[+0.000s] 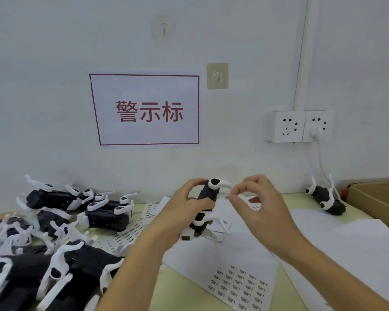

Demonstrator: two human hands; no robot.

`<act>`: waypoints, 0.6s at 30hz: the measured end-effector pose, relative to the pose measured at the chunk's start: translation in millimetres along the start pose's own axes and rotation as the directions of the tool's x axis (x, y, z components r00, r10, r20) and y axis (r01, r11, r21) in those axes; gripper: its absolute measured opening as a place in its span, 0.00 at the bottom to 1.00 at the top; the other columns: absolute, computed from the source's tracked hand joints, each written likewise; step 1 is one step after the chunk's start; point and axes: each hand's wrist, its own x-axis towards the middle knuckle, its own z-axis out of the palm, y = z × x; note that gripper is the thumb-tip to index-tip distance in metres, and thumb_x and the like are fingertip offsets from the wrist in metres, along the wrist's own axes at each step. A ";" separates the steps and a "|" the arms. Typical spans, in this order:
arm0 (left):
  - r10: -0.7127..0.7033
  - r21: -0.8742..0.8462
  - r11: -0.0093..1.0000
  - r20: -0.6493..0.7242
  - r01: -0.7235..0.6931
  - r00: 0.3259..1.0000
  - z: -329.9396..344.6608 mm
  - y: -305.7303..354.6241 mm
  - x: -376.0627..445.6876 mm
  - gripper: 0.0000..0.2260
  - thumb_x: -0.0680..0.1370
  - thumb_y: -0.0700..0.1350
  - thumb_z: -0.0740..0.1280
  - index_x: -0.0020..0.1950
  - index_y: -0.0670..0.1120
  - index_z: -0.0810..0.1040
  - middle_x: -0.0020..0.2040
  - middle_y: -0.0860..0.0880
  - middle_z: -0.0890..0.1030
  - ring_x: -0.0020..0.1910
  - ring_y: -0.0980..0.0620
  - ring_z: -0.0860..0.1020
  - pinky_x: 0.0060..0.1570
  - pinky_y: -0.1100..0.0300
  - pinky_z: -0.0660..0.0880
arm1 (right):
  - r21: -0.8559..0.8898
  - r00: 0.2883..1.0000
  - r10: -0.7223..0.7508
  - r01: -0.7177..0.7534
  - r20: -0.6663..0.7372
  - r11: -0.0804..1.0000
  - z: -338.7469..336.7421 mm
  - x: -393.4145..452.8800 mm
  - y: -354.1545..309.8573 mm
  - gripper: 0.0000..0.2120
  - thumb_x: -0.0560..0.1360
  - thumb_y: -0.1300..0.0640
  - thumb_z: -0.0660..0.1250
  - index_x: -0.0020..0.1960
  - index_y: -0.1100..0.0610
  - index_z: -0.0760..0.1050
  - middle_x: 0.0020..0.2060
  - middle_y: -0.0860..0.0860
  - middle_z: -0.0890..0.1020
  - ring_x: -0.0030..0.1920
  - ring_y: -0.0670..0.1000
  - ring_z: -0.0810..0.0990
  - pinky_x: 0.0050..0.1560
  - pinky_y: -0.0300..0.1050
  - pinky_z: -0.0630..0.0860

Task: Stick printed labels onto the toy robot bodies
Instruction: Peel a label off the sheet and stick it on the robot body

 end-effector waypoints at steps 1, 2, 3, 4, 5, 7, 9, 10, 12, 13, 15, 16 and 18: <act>-0.003 -0.029 1.000 0.034 0.004 0.999 1.3 1.6 -1.2 0.22 0.68 0.45 0.72 0.58 0.64 0.77 0.50 0.41 0.85 0.39 0.44 0.84 0.38 0.54 0.79 | -0.043 1.000 -0.009 0.009 0.007 0.999 -5.5 4.2 -3.8 0.05 0.76 0.57 0.71 0.43 0.49 0.80 0.50 0.43 0.74 0.55 0.40 0.74 0.56 0.35 0.68; -0.002 -0.051 0.999 0.071 0.006 0.997 2.3 2.5 -2.2 0.22 0.70 0.43 0.72 0.59 0.63 0.77 0.52 0.40 0.84 0.38 0.42 0.84 0.37 0.55 0.79 | -0.087 1.000 -0.013 0.015 0.023 0.996 -10.7 7.6 -7.4 0.05 0.76 0.56 0.72 0.42 0.48 0.80 0.51 0.44 0.74 0.56 0.40 0.74 0.57 0.35 0.68; 0.002 -0.059 0.998 0.106 0.005 0.994 3.5 3.5 -3.3 0.23 0.71 0.41 0.72 0.61 0.63 0.76 0.53 0.38 0.83 0.38 0.41 0.84 0.37 0.55 0.79 | -0.127 0.999 -0.013 0.019 0.045 0.992 -15.7 10.4 -10.5 0.05 0.76 0.55 0.72 0.42 0.47 0.80 0.52 0.43 0.74 0.57 0.40 0.73 0.58 0.35 0.67; 0.008 -0.056 0.998 0.133 -0.001 0.991 4.6 4.4 -4.2 0.24 0.73 0.40 0.72 0.62 0.64 0.76 0.54 0.38 0.82 0.38 0.39 0.84 0.36 0.55 0.79 | -0.159 0.998 -0.010 0.021 0.070 0.987 -20.3 12.4 -13.1 0.05 0.75 0.54 0.72 0.41 0.45 0.80 0.52 0.43 0.75 0.57 0.39 0.73 0.58 0.34 0.67; 0.019 -0.046 0.999 0.153 -0.012 0.988 5.9 5.3 -5.0 0.25 0.73 0.39 0.72 0.62 0.65 0.75 0.55 0.37 0.82 0.39 0.38 0.85 0.37 0.55 0.79 | -0.182 0.996 -0.007 0.024 0.094 0.983 -24.3 14.0 -15.2 0.06 0.75 0.53 0.72 0.40 0.44 0.80 0.51 0.41 0.75 0.56 0.38 0.73 0.57 0.33 0.67; 0.042 -0.023 0.999 0.176 -0.039 0.984 8.9 7.5 -5.8 0.26 0.72 0.39 0.72 0.62 0.66 0.77 0.53 0.39 0.84 0.40 0.38 0.85 0.38 0.55 0.79 | -0.217 0.991 0.003 0.027 0.137 0.976 -30.5 15.8 -17.8 0.07 0.75 0.52 0.72 0.39 0.43 0.80 0.51 0.39 0.75 0.55 0.36 0.73 0.54 0.31 0.67; 0.054 -0.010 0.999 0.182 -0.053 0.982 11.8 9.0 -5.6 0.25 0.70 0.41 0.73 0.61 0.66 0.78 0.52 0.40 0.85 0.40 0.39 0.85 0.38 0.54 0.79 | -0.249 0.984 0.019 0.026 0.176 0.968 -33.6 16.7 -18.5 0.07 0.75 0.52 0.72 0.38 0.44 0.81 0.50 0.39 0.76 0.54 0.37 0.75 0.53 0.32 0.67; 0.057 -0.007 0.998 0.179 -0.056 0.982 13.1 9.5 -5.2 0.25 0.70 0.41 0.73 0.61 0.66 0.78 0.53 0.39 0.85 0.40 0.39 0.84 0.39 0.54 0.79 | -0.258 0.982 0.026 0.024 0.186 0.966 -34.2 16.9 -18.4 0.08 0.75 0.52 0.72 0.37 0.44 0.81 0.50 0.40 0.77 0.54 0.38 0.75 0.52 0.33 0.68; 0.063 0.004 0.998 0.169 -0.065 0.984 15.3 10.0 -4.8 0.26 0.69 0.42 0.73 0.61 0.67 0.78 0.54 0.39 0.84 0.41 0.40 0.84 0.40 0.52 0.80 | -0.271 0.982 0.028 0.025 0.188 0.962 -33.9 17.2 -17.8 0.09 0.75 0.53 0.73 0.36 0.44 0.80 0.50 0.40 0.77 0.54 0.40 0.76 0.52 0.32 0.67; 0.067 0.015 0.997 0.163 -0.071 0.984 16.5 10.3 -4.9 0.26 0.69 0.43 0.73 0.61 0.68 0.78 0.55 0.39 0.84 0.42 0.40 0.84 0.42 0.50 0.81 | -0.279 0.982 0.024 0.030 0.187 0.960 -33.5 17.0 -17.5 0.10 0.75 0.53 0.73 0.36 0.43 0.80 0.50 0.41 0.77 0.53 0.40 0.76 0.52 0.32 0.67; 0.075 0.041 0.996 0.158 -0.082 0.985 18.8 11.2 -5.2 0.27 0.67 0.44 0.74 0.60 0.69 0.78 0.55 0.40 0.84 0.43 0.42 0.83 0.48 0.44 0.81 | -0.299 0.983 0.016 0.041 0.185 0.953 -32.0 16.9 -17.2 0.12 0.75 0.54 0.73 0.35 0.42 0.79 0.50 0.41 0.76 0.53 0.40 0.75 0.51 0.30 0.66; 0.078 0.046 0.995 0.159 -0.086 0.984 19.7 11.5 -5.5 0.27 0.67 0.45 0.74 0.60 0.70 0.78 0.55 0.41 0.84 0.43 0.43 0.82 0.51 0.42 0.81 | -0.308 0.983 0.013 0.045 0.182 0.950 -31.4 16.8 -16.9 0.13 0.75 0.54 0.73 0.34 0.41 0.78 0.50 0.40 0.75 0.53 0.39 0.75 0.50 0.29 0.65; 0.085 0.047 0.995 0.159 -0.093 0.984 21.0 12.1 -6.0 0.27 0.67 0.46 0.74 0.60 0.70 0.78 0.54 0.42 0.85 0.42 0.44 0.82 0.52 0.42 0.80 | -0.320 0.985 0.004 0.052 0.174 0.946 -30.9 16.7 -16.3 0.15 0.75 0.55 0.73 0.34 0.40 0.77 0.50 0.39 0.75 0.53 0.37 0.73 0.49 0.27 0.65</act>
